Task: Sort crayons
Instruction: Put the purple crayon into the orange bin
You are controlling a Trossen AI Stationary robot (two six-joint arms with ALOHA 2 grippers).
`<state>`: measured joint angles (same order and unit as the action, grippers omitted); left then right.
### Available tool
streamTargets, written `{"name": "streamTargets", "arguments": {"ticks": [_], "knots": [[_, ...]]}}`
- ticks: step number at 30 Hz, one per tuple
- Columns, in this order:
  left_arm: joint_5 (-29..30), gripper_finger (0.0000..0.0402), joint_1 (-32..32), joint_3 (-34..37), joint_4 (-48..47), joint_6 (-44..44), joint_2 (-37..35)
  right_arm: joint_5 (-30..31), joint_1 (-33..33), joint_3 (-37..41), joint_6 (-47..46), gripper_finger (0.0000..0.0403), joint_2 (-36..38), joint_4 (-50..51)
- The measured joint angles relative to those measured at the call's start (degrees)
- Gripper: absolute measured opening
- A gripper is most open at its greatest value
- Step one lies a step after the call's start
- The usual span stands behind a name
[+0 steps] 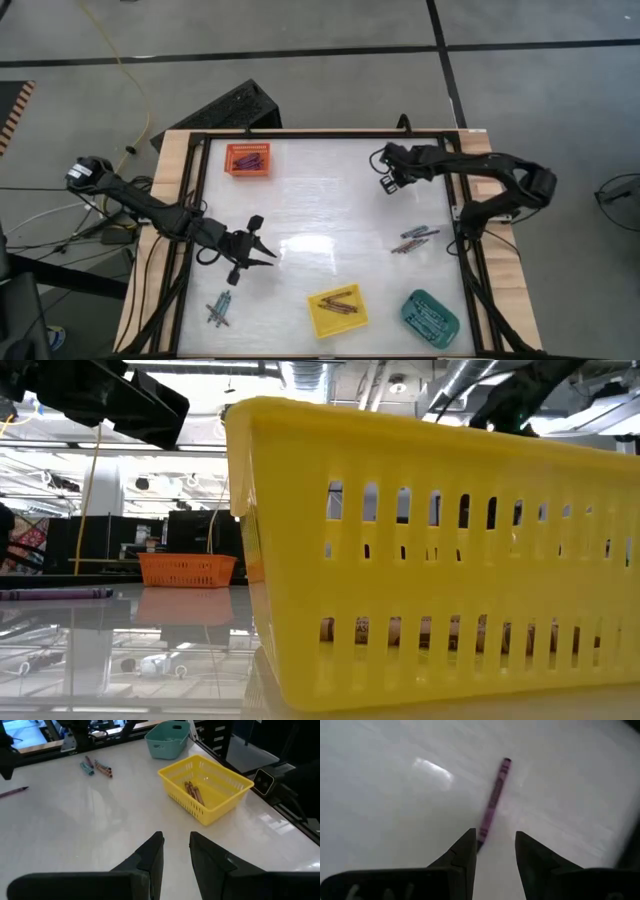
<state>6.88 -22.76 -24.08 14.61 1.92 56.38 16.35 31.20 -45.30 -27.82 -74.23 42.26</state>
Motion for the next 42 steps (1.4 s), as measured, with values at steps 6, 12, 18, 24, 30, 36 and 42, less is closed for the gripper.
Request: {"name": "streamTargets", "arguments": {"ticks": [6, 12, 18, 24, 30, 36, 42], "knots": [[0.7, 0.0085, -0.1, 0.0, 0.0, -1.2, 0.0, -1.8, 2.8, 1.7, 3.8, 0.013, -4.0, -6.4], [1.5, 0.0085, -0.1, 0.0, 0.0, -1.9, 0.0, -4.0, 6.4, 1.7, 6.1, 0.013, -8.1, -10.1], [1.5, 0.0085, -0.1, 0.0, 0.0, -2.2, 0.0, -8.4, 9.3, 1.5, 7.1, 0.0124, -11.1, -12.2], [1.5, 0.0085, 0.0, 0.0, -0.1, -2.1, 0.0, -9.7, 10.0, 1.5, 7.4, 0.0098, -11.1, -12.5], [1.5, 0.0085, 0.0, 0.0, -0.1, -1.8, 0.0, -10.6, 10.6, 1.5, 7.3, 0.0053, -11.1, -12.4], [1.7, 0.0085, 0.0, 0.0, -0.1, -1.8, 0.0, -10.6, 10.6, 1.6, 7.3, 0.0006, -11.1, -12.3], [5.0, 0.0085, 0.0, 0.0, 0.0, -2.0, 0.0, -10.5, 9.8, 1.6, 7.3, 0.0003, -10.2, -11.7]]}}
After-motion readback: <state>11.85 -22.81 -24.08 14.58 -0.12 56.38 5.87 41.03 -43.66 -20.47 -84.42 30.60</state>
